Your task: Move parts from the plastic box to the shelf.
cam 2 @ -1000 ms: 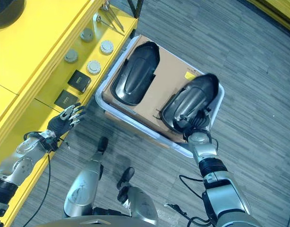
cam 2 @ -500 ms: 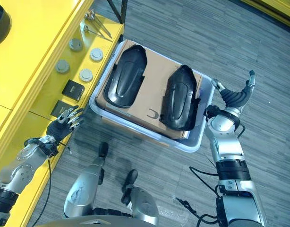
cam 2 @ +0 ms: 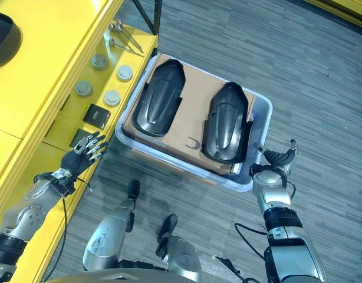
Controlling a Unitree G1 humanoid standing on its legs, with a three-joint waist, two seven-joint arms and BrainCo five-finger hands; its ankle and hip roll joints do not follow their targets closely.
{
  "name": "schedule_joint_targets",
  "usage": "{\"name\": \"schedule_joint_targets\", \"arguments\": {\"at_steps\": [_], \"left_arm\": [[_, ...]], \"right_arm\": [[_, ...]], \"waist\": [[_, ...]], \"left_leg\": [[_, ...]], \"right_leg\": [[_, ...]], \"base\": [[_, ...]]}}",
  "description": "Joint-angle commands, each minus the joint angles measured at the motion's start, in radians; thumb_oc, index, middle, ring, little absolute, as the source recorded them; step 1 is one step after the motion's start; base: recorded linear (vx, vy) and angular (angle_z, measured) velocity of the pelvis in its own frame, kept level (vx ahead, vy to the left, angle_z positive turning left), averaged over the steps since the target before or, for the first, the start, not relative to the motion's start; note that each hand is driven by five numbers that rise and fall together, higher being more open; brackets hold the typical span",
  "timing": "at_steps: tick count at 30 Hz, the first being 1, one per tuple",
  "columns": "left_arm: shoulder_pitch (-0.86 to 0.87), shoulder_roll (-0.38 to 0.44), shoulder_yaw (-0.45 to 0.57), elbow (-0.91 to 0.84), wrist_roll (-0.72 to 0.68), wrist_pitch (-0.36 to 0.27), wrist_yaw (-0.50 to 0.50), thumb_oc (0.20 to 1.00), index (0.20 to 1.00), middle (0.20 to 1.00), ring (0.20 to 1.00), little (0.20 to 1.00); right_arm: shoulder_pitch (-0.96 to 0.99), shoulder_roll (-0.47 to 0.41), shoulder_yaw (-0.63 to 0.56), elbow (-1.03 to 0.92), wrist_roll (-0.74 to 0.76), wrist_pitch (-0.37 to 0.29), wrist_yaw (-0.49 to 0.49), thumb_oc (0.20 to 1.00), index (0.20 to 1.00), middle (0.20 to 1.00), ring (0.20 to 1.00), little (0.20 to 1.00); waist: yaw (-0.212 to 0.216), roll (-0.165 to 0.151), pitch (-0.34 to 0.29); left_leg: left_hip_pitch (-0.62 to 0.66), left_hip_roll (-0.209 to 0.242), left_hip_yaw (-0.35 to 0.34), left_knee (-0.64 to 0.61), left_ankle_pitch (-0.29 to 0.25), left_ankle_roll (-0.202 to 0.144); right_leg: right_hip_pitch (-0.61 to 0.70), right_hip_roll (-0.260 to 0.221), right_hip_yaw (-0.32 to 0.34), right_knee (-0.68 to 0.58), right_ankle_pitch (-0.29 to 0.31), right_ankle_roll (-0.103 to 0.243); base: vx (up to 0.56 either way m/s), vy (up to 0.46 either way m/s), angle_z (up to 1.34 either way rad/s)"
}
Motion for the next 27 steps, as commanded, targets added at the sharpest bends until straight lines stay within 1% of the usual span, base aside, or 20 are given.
{"name": "schedule_joint_targets", "arguments": {"at_steps": [1,9,13,18,19,23,27], "left_arm": [[0.003,-0.006,0.007,-0.022,-0.027,-0.035,-0.017,1.000,1.000,1.000,1.000,1.000],[-0.022,-0.006,-0.004,0.002,-0.037,-0.043,-0.017,1.000,1.000,1.000,1.000,1.000],[-0.035,-0.005,-0.013,0.007,-0.039,-0.046,-0.016,1.000,1.000,1.000,1.000,1.000],[-0.057,-0.004,-0.024,0.023,-0.051,-0.068,-0.007,1.000,1.000,1.000,1.000,1.000],[-0.064,-0.005,-0.032,0.027,-0.054,-0.081,-0.001,1.000,1.000,1.000,1.000,1.000],[-0.077,-0.005,-0.034,0.026,-0.068,-0.098,0.018,1.000,1.000,1.000,1.000,1.000],[-0.091,-0.003,-0.036,0.032,-0.078,-0.109,0.024,1.000,1.000,1.000,1.000,1.000]], "right_arm": [[-0.045,-0.047,0.052,0.005,0.020,-0.043,0.009,1.000,1.000,1.000,1.000,1.000],[-0.101,-0.052,0.089,0.062,0.028,-0.028,0.032,1.000,1.000,1.000,1.000,1.000],[-0.126,-0.052,0.104,0.108,0.035,-0.039,0.036,1.000,1.000,1.000,1.000,1.000],[-0.161,-0.064,0.125,0.146,0.043,-0.029,0.050,1.000,1.000,1.000,1.000,1.000],[-0.171,-0.067,0.133,0.158,0.051,-0.031,0.050,1.000,1.000,1.000,1.000,1.000],[-0.199,-0.082,0.140,0.177,0.041,-0.038,0.066,1.000,1.000,1.000,1.000,1.000],[-0.230,-0.089,0.148,0.180,0.039,-0.030,0.070,1.000,1.000,1.000,1.000,1.000]], "waist": [[0.019,-0.014,-0.049],[0.023,-0.005,-0.037],[0.028,0.002,-0.024],[0.026,0.009,-0.004],[0.024,0.012,0.006],[0.021,0.021,0.025],[0.019,0.027,0.045]], "left_leg": [[-0.020,-0.001,0.005,0.117,-0.120,0.011],[-0.042,-0.006,-0.001,0.134,-0.118,0.008],[-0.055,-0.007,-0.005,0.149,-0.123,0.007],[-0.079,-0.011,-0.007,0.162,-0.121,0.007],[-0.087,-0.012,-0.008,0.170,-0.122,0.008],[-0.120,-0.018,-0.011,0.197,-0.125,0.009],[-0.146,-0.021,-0.013,0.216,-0.127,0.010]], "right_leg": [[-0.104,-0.055,0.012,-0.058,0.201,0.063],[-0.119,-0.062,0.010,-0.050,0.200,0.061],[-0.128,-0.064,0.009,-0.044,0.199,0.060],[-0.149,-0.068,0.009,-0.032,0.198,0.059],[-0.160,-0.072,0.010,-0.025,0.198,0.058],[-0.187,-0.076,0.011,-0.007,0.195,0.055],[-0.210,-0.081,0.011,0.008,0.194,0.054]], "base": [[0.00,0.000,0.00],[0.00,0.003,0.01],[0.00,-0.001,0.03],[-0.01,0.005,0.00],[0.00,0.000,0.00],[-0.01,0.021,0.01],[-0.03,0.023,-0.01]]}}
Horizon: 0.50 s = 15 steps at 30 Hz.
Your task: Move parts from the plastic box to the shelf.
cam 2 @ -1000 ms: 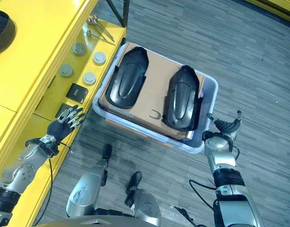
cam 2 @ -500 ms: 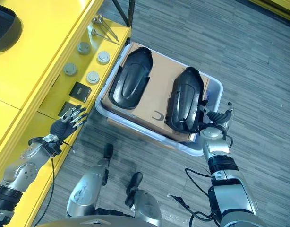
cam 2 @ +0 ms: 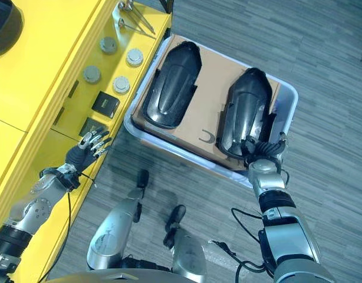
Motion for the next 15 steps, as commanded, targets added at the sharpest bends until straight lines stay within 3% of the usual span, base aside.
{"name": "schedule_joint_targets", "arguments": {"at_steps": [1,10,11,12,15], "left_arm": [[-0.013,-0.003,0.014,-0.026,-0.040,-0.060,0.002,1.000,1.000,1.000,1.000,1.000],[-0.039,-0.015,-0.006,-0.014,-0.043,-0.082,0.008,1.000,1.000,1.000,1.000,1.000],[-0.041,-0.015,-0.007,-0.014,-0.044,-0.083,0.009,1.000,1.000,1.000,1.000,1.000],[-0.043,-0.017,-0.009,-0.013,-0.041,-0.083,0.009,1.000,1.000,1.000,1.000,1.000],[-0.046,-0.017,-0.012,-0.016,-0.040,-0.089,0.007,1.000,1.000,1.000,1.000,1.000]], "right_arm": [[-0.059,-0.083,0.061,-0.012,0.003,-0.028,0.007,1.000,1.000,1.000,1.000,1.000],[-0.098,-0.078,0.093,0.015,0.003,-0.024,0.023,1.000,1.000,1.000,1.000,1.000],[-0.099,-0.078,0.094,0.017,0.002,-0.025,0.025,0.878,0.878,0.878,0.878,0.878],[-0.101,-0.079,0.097,0.027,0.001,-0.026,0.038,0.200,0.200,0.200,0.200,0.200],[-0.100,-0.081,0.103,0.039,0.003,-0.030,0.059,0.200,0.200,0.200,0.200,0.200]], "waist": [[0.002,-0.029,0.001],[-0.005,-0.016,0.024],[-0.005,-0.015,0.024],[-0.006,-0.013,0.024],[-0.010,-0.010,0.024]], "left_leg": [[-0.056,-0.013,0.003,0.191,-0.144,-0.006],[-0.084,-0.020,0.008,0.196,-0.139,-0.002],[-0.085,-0.020,0.008,0.197,-0.139,-0.002],[-0.088,-0.021,0.007,0.197,-0.139,-0.002],[-0.088,-0.021,0.010,0.191,-0.137,-0.001]], "right_leg": [[-0.098,-0.062,0.015,-0.074,0.218,0.046],[-0.137,-0.067,0.018,-0.056,0.216,0.044],[-0.138,-0.067,0.018,-0.056,0.216,0.044],[-0.143,-0.069,0.018,-0.052,0.216,0.043],[-0.151,-0.070,0.017,-0.049,0.216,0.044]], "base": [[-0.03,0.006,0.04],[-0.03,0.015,0.00],[0.00,0.000,0.00],[-0.03,0.017,0.01],[-0.02,0.009,0.02]]}}
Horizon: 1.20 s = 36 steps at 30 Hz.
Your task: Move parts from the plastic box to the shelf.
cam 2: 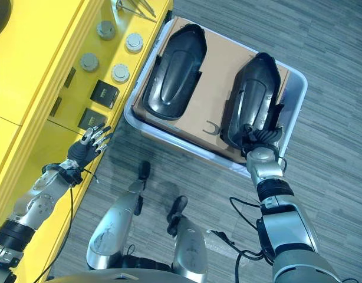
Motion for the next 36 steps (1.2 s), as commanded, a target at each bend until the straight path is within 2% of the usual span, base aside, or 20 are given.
{"name": "schedule_joint_targets", "arguments": {"at_steps": [1,8,11,12,14,17,19,20,21,24,25,27,31,34,36], "left_arm": [[-0.009,-0.019,0.019,-0.042,-0.021,-0.061,-0.011,1.000,1.000,1.000,1.000,1.000],[-0.002,-0.022,0.023,-0.057,-0.013,-0.057,-0.042,1.000,1.000,1.000,1.000,1.000],[0.022,-0.027,0.028,-0.085,0.001,-0.056,-0.076,1.000,1.000,1.000,1.000,1.000],[0.032,-0.026,0.034,-0.105,0.018,-0.058,-0.099,1.000,1.000,1.000,1.000,1.000],[0.030,-0.028,0.035,-0.123,0.020,-0.055,-0.108,1.000,1.000,1.000,1.000,1.000],[0.019,-0.045,0.037,-0.170,-0.011,0.016,-0.082,1.000,1.000,1.000,1.000,1.000],[0.004,-0.062,0.028,-0.172,-0.037,0.045,-0.063,1.000,1.000,1.000,1.000,1.000],[-0.027,-0.094,0.007,-0.163,-0.049,0.123,-0.015,1.000,1.000,1.000,1.000,1.000],[-0.034,-0.101,0.001,-0.158,-0.047,0.140,-0.002,1.000,1.000,1.000,1.000,1.000],[-0.111,-0.146,-0.060,-0.072,-0.058,0.181,0.088,1.000,1.000,1.000,1.000,1.000],[-0.132,-0.160,-0.074,-0.043,-0.088,0.220,0.108,1.000,1.000,1.000,1.000,1.000],[-0.200,-0.209,-0.122,0.081,-0.089,0.249,0.171,1.000,1.000,1.000,1.000,1.000],[-0.307,-0.284,-0.181,0.307,-0.041,0.281,0.187,1.000,1.000,1.000,1.000,1.000],[-0.352,-0.322,-0.213,0.386,-0.037,0.313,0.139,1.000,1.000,1.000,1.000,1.000],[-0.361,-0.333,-0.228,0.386,-0.048,0.303,0.145,1.000,1.000,1.000,1.000,1.000]], "right_arm": [[-0.029,-0.071,0.065,0.023,0.007,-0.016,0.016,0.200,0.200,0.200,0.200,0.200],[0.016,-0.059,0.044,-0.004,0.040,-0.038,0.028,0.200,0.200,0.200,0.200,0.200],[0.082,-0.046,0.012,-0.064,0.030,-0.113,0.016,0.200,0.200,0.200,0.200,0.200],[0.128,-0.045,-0.006,-0.147,-0.004,-0.129,0.009,0.200,0.200,0.200,0.200,0.200],[0.154,-0.049,-0.016,-0.221,-0.033,-0.118,0.013,0.200,0.200,0.200,0.200,0.200],[0.206,-0.050,-0.029,-0.379,-0.094,-0.069,0.021,0.200,0.200,0.200,0.200,0.200],[0.216,-0.046,-0.026,-0.417,-0.122,-0.064,0.042,0.200,0.200,0.200,0.200,0.200],[0.207,-0.031,-0.003,-0.442,-0.155,-0.058,0.068,0.200,0.200,0.200,0.200,0.200],[0.202,-0.027,0.002,-0.445,-0.158,-0.056,0.073,0.200,0.200,0.200,0.200,0.200],[0.137,0.006,0.067,-0.436,-0.157,-0.023,0.096,0.200,0.200,0.200,0.200,0.200],[0.119,0.018,0.086,-0.429,-0.152,-0.020,0.101,0.200,0.200,0.200,0.200,0.200],[0.063,0.064,0.143,-0.406,-0.150,0.001,0.112,0.200,0.200,0.200,0.200,0.200],[-0.014,0.143,0.232,-0.366,-0.149,0.035,0.131,0.200,0.200,0.200,0.200,0.200],[-0.035,0.183,0.279,-0.340,-0.154,0.045,0.145,0.200,0.200,0.200,0.200,0.200],[-0.034,0.194,0.292,-0.333,-0.153,0.048,0.155,0.200,0.200,0.200,0.200,0.200]], "waist": [[0.001,-0.008,-0.006],[-0.011,-0.009,-0.017],[-0.020,-0.012,-0.056],[-0.029,-0.016,-0.092],[-0.039,-0.016,-0.119],[-0.062,-0.007,-0.184],[-0.074,-0.002,-0.218],[-0.085,0.006,-0.257],[-0.088,0.006,-0.267],[-0.106,0.006,-0.313],[-0.110,0.006,-0.324],[-0.127,0.008,-0.357],[-0.154,0.009,-0.396],[-0.166,0.009,-0.413],[-0.171,0.009,-0.418]], "left_leg": [[-0.048,-0.015,0.012,0.181,-0.141,-0.003],[-0.003,-0.009,0.025,0.168,-0.148,-0.003],[0.052,-0.002,0.031,0.135,-0.149,-0.005],[0.094,0.001,0.033,0.103,-0.147,-0.006],[0.128,0.006,0.037,0.075,-0.143,-0.007],[0.192,0.011,0.040,0.020,-0.128,-0.009],[0.220,0.012,0.043,0.001,-0.125,-0.009],[0.263,0.016,0.050,-0.021,-0.127,-0.012],[0.267,0.015,0.051,-0.027,-0.122,-0.012],[0.310,0.019,0.064,-0.052,-0.121,-0.015],[0.319,0.021,0.067,-0.057,-0.120,-0.016],[0.353,0.024,0.079,-0.077,-0.119,-0.018],[0.397,0.029,0.099,-0.098,-0.122,-0.023],[0.416,0.031,0.112,-0.102,-0.128,-0.026],[0.420,0.032,0.117,-0.104,-0.129,-0.027]], "right_leg": [[-0.064,-0.045,0.014,-0.159,0.260,0.043],[-0.037,-0.046,0.016,-0.161,0.256,0.040],[0.006,-0.040,0.017,-0.182,0.254,0.037],[0.035,-0.038,0.019,-0.200,0.253,0.039],[0.056,-0.036,0.021,-0.212,0.252,0.041],[0.091,-0.034,0.032,-0.227,0.253,0.044],[0.106,-0.033,0.038,-0.232,0.252,0.045],[0.133,-0.030,0.046,-0.238,0.247,0.046],[0.134,-0.030,0.047,-0.241,0.250,0.045],[0.162,-0.024,0.057,-0.255,0.248,0.044],[0.169,-0.023,0.059,-0.258,0.248,0.044],[0.190,-0.017,0.069,-0.272,0.251,0.045],[0.215,-0.013,0.087,-0.289,0.255,0.047],[0.226,-0.015,0.095,-0.299,0.260,0.050],[0.229,-0.015,0.099,-0.304,0.265,0.052]], "base": [[-0.03,0.004,-0.03],[-0.03,0.002,-0.02],[0.01,0.014,-0.07],[0.05,0.038,-0.07],[0.07,0.065,-0.07],[0.12,0.121,-0.14],[0.13,0.124,-0.16],[0.12,0.101,-0.11],[0.13,0.107,-0.06],[0.08,0.045,-0.06],[0.08,0.016,-0.18],[0.10,0.009,-0.18],[0.06,-0.008,-0.14],[0.03,-0.011,-0.21],[0.00,0.000,0.00]]}}
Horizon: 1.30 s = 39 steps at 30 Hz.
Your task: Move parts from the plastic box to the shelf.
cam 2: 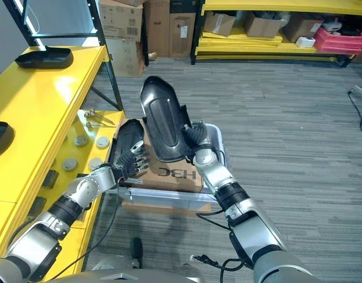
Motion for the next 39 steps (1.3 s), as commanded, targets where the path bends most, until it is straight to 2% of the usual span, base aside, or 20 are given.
{"name": "schedule_joint_targets", "arguments": {"at_steps": [1,9,13,18,23,26,27,28,29,35,39], "left_arm": [[-0.070,-0.017,-0.034,-0.008,0.007,-0.026,-0.026,1.000,1.000,1.000,1.000,1.000],[-0.102,-0.085,-0.067,-0.029,-0.031,-0.100,-0.018,1.000,1.000,1.000,1.000,1.000],[-0.110,-0.097,-0.077,-0.052,-0.008,-0.104,-0.057,1.000,1.000,1.000,1.000,1.000],[-0.104,-0.127,-0.122,-0.093,0.007,-0.097,-0.054,1.000,1.000,1.000,1.000,1.000],[-0.111,-0.144,-0.170,-0.088,0.095,-0.105,-0.066,1.000,1.000,1.000,1.000,1.000],[-0.121,-0.140,-0.189,-0.088,0.187,-0.149,-0.079,1.000,1.000,1.000,1.000,1.000],[-0.133,-0.127,-0.193,-0.098,0.254,-0.184,-0.081,0.564,0.564,0.564,0.564,0.564],[-0.133,-0.125,-0.193,-0.101,0.257,-0.187,-0.076,0.420,0.420,0.420,0.420,0.420],[-0.139,-0.120,-0.191,-0.105,0.288,-0.196,-0.082,0.200,0.200,0.200,0.200,0.200],[-0.156,-0.076,-0.197,-0.165,0.393,-0.201,-0.083,0.200,0.200,0.200,0.200,0.200],[-0.150,-0.064,-0.198,-0.193,0.368,-0.216,-0.050,0.200,0.200,0.200,0.200,0.200]], "right_arm": [[-0.068,-0.023,-0.008,0.006,-0.023,-0.038,0.013,0.200,0.200,0.200,0.200,0.200],[-0.055,0.047,0.048,0.072,-0.036,-0.059,0.052,0.200,0.200,0.200,0.200,0.200],[-0.051,0.070,0.064,0.090,-0.030,-0.071,0.059,0.200,0.200,0.200,0.200,0.200],[-0.041,0.122,0.089,0.087,-0.047,-0.084,0.053,0.200,0.200,0.200,0.200,0.200],[-0.057,0.165,0.121,0.115,-0.053,-0.097,0.050,0.200,0.200,0.200,0.200,0.200],[-0.063,0.175,0.135,0.131,-0.055,-0.100,0.046,0.200,0.200,0.200,0.200,0.200],[-0.063,0.174,0.139,0.144,-0.043,-0.106,0.041,0.200,0.200,0.200,0.200,0.200],[-0.063,0.174,0.139,0.143,-0.043,-0.105,0.041,0.200,0.200,0.200,0.200,0.200],[-0.061,0.171,0.137,0.140,-0.044,-0.102,0.043,0.200,0.200,0.200,0.200,0.200],[-0.048,0.164,0.131,0.126,-0.037,-0.092,0.045,0.200,0.200,0.200,0.200,0.200],[-0.040,0.167,0.135,0.112,-0.018,-0.087,0.042,0.200,0.200,0.200,0.200,0.200]], "waist": [[0.036,-0.016,-0.051],[0.030,-0.023,-0.076],[0.031,-0.024,-0.083],[0.031,-0.024,-0.091],[0.040,-0.025,-0.098],[0.044,-0.025,-0.103],[0.046,-0.025,-0.107],[0.046,-0.025,-0.108],[0.047,-0.025,-0.109],[0.051,-0.026,-0.108],[0.053,-0.026,-0.108]], "left_leg": [[0.059,0.020,0.012,0.058,-0.123,-0.031],[0.073,0.018,0.025,0.043,-0.126,-0.031],[0.075,0.019,0.026,0.038,-0.127,-0.031],[0.075,0.017,0.024,0.031,-0.127,-0.028],[0.079,0.015,0.020,0.027,-0.129,-0.026],[0.080,0.016,0.019,0.026,-0.129,-0.026],[0.082,0.016,0.016,0.024,-0.129,-0.026],[0.083,0.016,0.016,0.024,-0.129,-0.026],[0.083,0.016,0.016,0.022,-0.128,-0.025],[0.084,0.016,0.008,0.018,-0.126,-0.026],[0.085,0.016,0.005,0.018,-0.126,-0.025]], "right_leg": [[-0.117,-0.044,0.008,-0.060,0.196,0.052],[-0.111,-0.045,0.009,-0.075,0.202,0.057],[-0.110,-0.045,0.008,-0.077,0.202,0.059],[-0.115,-0.043,0.011,-0.078,0.201,0.058],[-0.110,-0.044,0.007,-0.081,0.199,0.060],[-0.108,-0.044,0.006,-0.081,0.198,0.061],[-0.106,-0.044,0.005,-0.082,0.197,0.062],[-0.105,-0.044,0.005,-0.082,0.197,0.062],[-0.105,-0.043,0.004,-0.082,0.197,0.063],[-0.103,-0.043,0.003,-0.081,0.195,0.064],[-0.102,-0.043,0.002,-0.080,0.194,0.065]], "base": [[0.01,-0.018,-0.06],[0.01,-0.009,-0.03],[0.00,0.000,0.00],[0.00,0.000,0.00],[0.00,-0.002,-0.01],[0.01,0.000,0.01],[0.03,0.001,0.02],[0.00,0.000,0.00],[0.00,0.000,0.00],[0.00,0.000,0.00],[0.00,0.000,0.00]]}}
